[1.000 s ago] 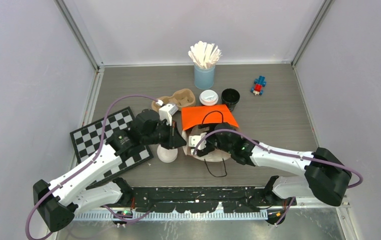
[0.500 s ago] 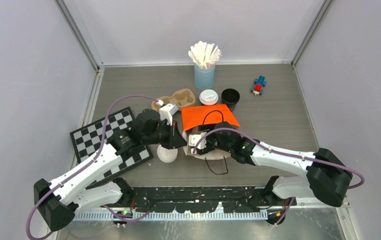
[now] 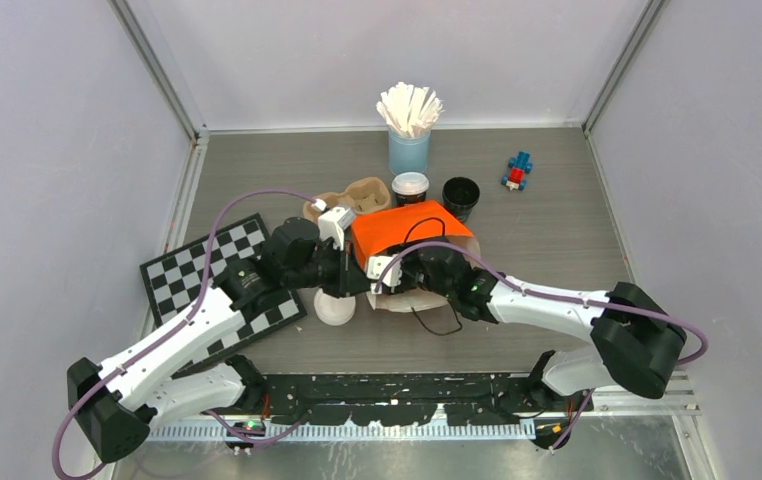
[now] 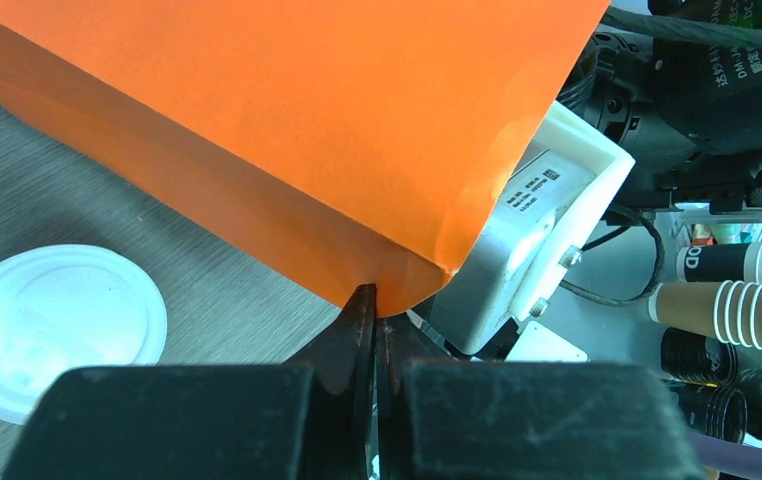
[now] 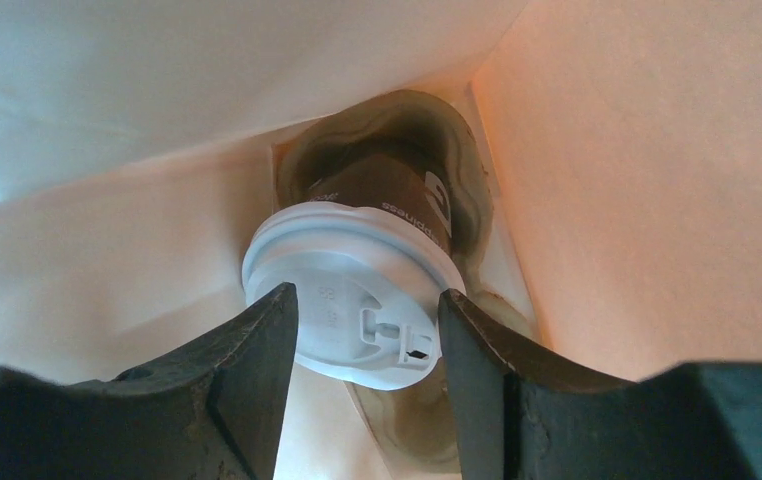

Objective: Pack the takeout coffee

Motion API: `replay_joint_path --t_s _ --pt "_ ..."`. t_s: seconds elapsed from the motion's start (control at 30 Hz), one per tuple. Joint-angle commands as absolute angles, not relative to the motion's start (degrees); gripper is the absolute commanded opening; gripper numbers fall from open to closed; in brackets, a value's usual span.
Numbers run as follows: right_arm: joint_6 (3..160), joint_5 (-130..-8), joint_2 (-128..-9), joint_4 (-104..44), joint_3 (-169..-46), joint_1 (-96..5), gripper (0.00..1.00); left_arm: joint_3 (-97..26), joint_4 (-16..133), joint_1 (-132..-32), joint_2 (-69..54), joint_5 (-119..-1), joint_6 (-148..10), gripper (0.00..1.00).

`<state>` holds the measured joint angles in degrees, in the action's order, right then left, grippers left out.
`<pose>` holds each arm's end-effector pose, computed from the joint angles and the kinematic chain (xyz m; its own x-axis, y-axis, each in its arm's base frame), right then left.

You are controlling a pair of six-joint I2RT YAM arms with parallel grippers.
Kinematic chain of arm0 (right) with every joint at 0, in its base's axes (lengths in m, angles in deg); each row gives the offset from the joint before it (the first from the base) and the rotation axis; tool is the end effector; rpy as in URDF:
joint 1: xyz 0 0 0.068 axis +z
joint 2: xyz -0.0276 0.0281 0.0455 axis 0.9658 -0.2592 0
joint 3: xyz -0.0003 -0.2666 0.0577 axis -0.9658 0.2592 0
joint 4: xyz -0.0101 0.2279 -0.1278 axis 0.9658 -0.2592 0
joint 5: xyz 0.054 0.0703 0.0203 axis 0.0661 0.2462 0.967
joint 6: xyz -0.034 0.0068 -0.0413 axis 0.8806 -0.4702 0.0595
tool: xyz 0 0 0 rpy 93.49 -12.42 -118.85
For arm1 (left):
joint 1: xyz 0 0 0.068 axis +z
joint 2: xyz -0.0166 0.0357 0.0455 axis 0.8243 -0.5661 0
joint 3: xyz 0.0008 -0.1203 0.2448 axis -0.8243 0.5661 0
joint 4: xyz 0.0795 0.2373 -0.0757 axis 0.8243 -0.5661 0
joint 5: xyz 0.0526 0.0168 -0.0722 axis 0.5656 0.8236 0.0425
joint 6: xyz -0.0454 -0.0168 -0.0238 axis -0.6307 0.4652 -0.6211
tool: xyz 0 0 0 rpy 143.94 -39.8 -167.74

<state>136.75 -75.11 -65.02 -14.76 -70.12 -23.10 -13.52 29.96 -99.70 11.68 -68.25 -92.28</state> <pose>0.1792 0.2297 0.2181 0.4323 -0.6654 -0.6086 -0.7200 0.1517 -0.6772 0.1472 -0.1571 0.3093 -0.7925 0.0154 -0.6096 0.4770 0.6385 -0.6040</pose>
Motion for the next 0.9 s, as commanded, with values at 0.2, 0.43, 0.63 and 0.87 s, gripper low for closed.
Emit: replay_joint_path --t_s 0.2,0.43,0.63,0.87 --pt "130.2 -76.3 -67.3 -6.0 -72.1 -23.3 0.57 -14.1 32.4 -99.9 12.7 -69.7 -93.1 0.00" --pt "127.0 -82.2 -70.8 -0.6 -72.6 -23.2 0.53 -14.2 32.3 -99.9 12.1 -69.9 -93.2 0.00" --pt "124.6 -82.6 -71.5 1.4 -73.0 -23.0 0.52 -14.4 32.2 -99.9 12.1 -69.7 -93.1 0.00" --pt "122.4 -85.6 -74.3 5.2 -73.6 -22.5 0.51 -14.4 32.1 -99.9 12.1 -69.6 -93.2 0.00"
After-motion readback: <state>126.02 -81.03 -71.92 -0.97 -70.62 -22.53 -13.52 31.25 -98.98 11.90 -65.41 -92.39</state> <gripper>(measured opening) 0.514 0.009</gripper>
